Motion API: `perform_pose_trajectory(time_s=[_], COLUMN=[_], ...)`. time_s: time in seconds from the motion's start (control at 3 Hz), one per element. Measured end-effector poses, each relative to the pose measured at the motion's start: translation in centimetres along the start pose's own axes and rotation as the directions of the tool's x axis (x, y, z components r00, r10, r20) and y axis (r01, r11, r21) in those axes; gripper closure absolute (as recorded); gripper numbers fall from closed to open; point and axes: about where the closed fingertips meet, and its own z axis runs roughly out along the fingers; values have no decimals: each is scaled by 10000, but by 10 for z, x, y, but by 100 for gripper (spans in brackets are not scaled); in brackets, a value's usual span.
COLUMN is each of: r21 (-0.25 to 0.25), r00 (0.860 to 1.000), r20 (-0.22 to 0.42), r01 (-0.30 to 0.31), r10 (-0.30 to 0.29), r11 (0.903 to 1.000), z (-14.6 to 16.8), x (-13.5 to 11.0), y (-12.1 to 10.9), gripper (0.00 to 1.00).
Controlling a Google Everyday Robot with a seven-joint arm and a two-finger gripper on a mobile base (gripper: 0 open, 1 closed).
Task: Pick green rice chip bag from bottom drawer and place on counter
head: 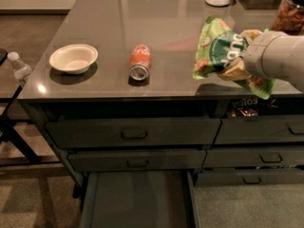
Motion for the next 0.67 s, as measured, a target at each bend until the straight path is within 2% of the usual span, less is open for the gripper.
perform_pose_trajectory(time_s=[0.33, 0.67], r21=[-187, -699], r00=[9999, 9999], r20=[-47, -19], r01=[-141, -111], r10=[140, 110], r11=[9997, 9975], z=[18, 48], x=[-2, -14], y=[-17, -40], gripper=[100, 100])
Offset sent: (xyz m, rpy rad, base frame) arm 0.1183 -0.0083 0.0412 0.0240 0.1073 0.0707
